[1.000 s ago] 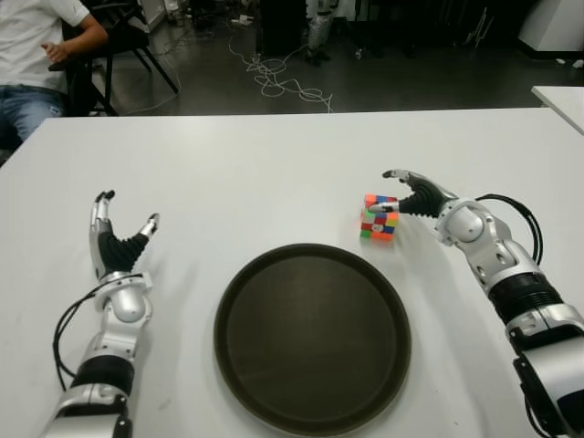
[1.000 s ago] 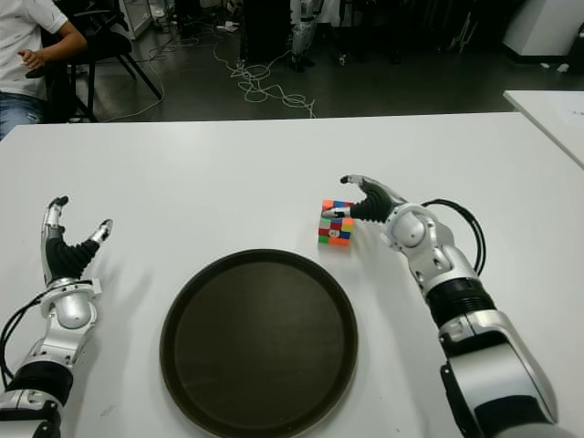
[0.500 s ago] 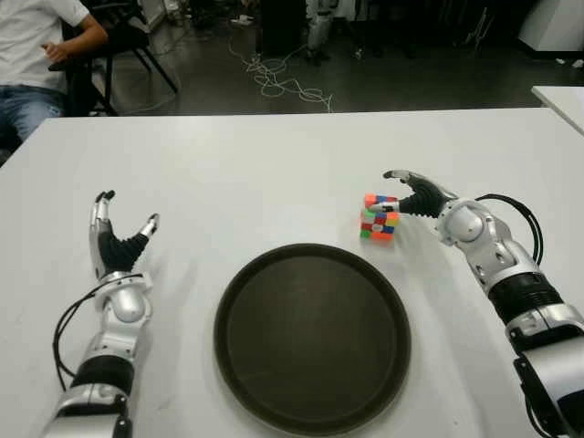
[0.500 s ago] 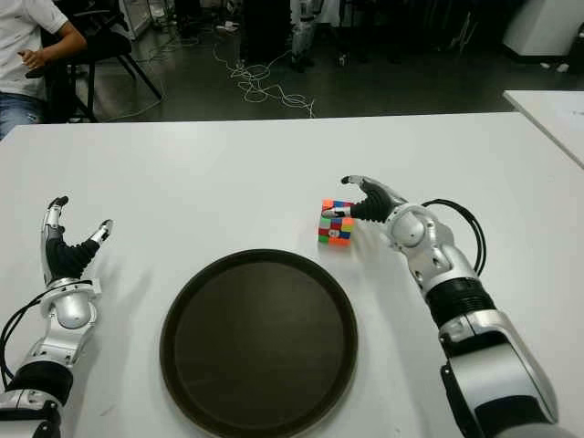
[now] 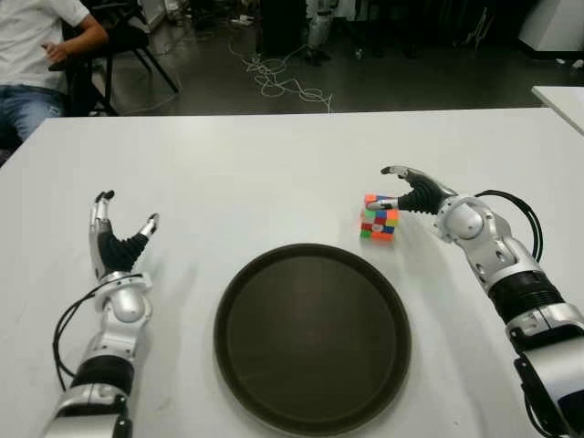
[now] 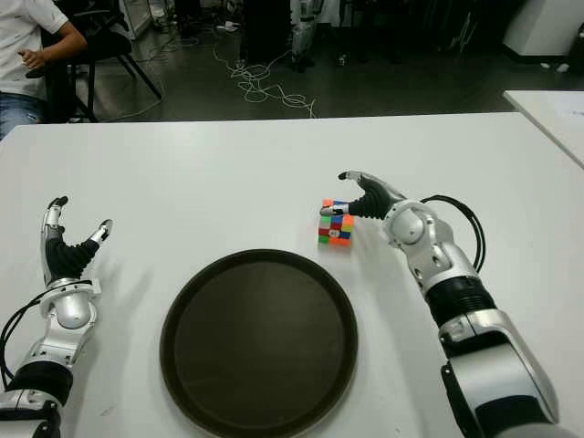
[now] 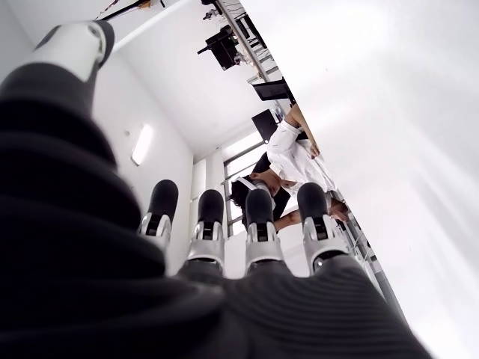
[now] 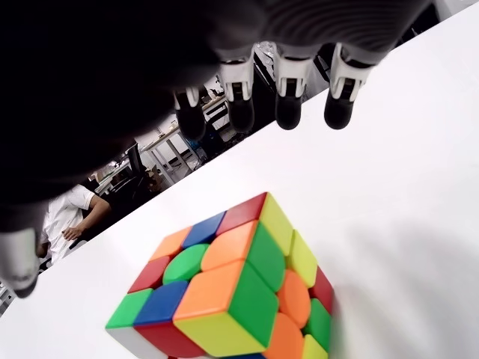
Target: Pick up the Rubik's Cube and put it in the plate
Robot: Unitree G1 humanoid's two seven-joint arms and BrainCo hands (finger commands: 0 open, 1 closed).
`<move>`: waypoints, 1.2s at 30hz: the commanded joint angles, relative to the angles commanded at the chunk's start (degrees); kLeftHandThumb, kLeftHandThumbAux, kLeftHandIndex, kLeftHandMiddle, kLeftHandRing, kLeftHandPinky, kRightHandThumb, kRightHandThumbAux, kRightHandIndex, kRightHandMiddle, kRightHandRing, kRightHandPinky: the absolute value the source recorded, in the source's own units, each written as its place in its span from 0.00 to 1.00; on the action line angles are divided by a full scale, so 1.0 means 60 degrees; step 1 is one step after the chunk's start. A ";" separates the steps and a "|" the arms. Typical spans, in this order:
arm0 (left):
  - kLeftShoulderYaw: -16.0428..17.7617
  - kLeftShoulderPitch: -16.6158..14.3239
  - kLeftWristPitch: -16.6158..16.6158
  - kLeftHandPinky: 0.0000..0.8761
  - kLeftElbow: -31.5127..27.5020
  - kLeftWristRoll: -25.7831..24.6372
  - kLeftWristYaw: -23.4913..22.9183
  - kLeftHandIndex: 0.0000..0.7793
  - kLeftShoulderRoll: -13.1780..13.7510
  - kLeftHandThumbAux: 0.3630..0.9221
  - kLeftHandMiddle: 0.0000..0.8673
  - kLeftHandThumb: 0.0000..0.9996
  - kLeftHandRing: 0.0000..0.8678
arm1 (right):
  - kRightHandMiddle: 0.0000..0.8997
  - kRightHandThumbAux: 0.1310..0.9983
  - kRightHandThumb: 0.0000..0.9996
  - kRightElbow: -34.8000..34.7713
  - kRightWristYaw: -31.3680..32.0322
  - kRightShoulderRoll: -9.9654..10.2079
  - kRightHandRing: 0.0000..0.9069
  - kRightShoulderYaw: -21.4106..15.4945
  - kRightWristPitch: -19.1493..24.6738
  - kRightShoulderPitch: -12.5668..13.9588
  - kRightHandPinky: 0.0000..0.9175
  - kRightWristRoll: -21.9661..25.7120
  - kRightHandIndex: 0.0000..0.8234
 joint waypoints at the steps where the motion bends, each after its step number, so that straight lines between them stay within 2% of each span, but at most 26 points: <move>1: 0.0007 -0.0005 0.0002 0.05 0.0002 -0.0021 -0.0027 0.02 -0.0006 0.55 0.04 0.00 0.03 | 0.00 0.41 0.00 0.0010 0.0001 -0.0004 0.00 0.0001 -0.0023 -0.0003 0.00 0.0003 0.00; 10: 0.0012 -0.0008 -0.0085 0.05 0.0001 -0.0070 -0.0082 0.02 -0.0004 0.48 0.04 0.00 0.03 | 0.00 0.43 0.00 -0.0064 -0.0147 0.0004 0.00 0.0082 -0.0389 -0.0013 0.00 -0.0092 0.00; 15: -0.0020 -0.0003 -0.0080 0.04 -0.0009 -0.0010 -0.0020 0.02 0.0004 0.50 0.03 0.00 0.02 | 0.00 0.44 0.00 -0.0011 -0.0133 0.0000 0.00 0.0136 -0.0503 -0.0051 0.00 -0.0134 0.00; 23: -0.0032 -0.0028 0.0017 0.03 -0.0007 0.0035 0.0019 0.02 -0.0006 0.60 0.01 0.00 0.00 | 0.00 0.45 0.00 0.0647 -0.0331 0.0312 0.00 0.0351 -0.0773 -0.0388 0.01 -0.0305 0.00; 36: -0.0056 -0.0009 0.0059 0.02 -0.0038 0.0111 0.0093 0.02 -0.0018 0.56 0.02 0.00 0.00 | 0.00 0.45 0.00 0.1016 -0.0421 0.0422 0.00 0.0407 -0.1038 -0.0515 0.01 -0.0323 0.00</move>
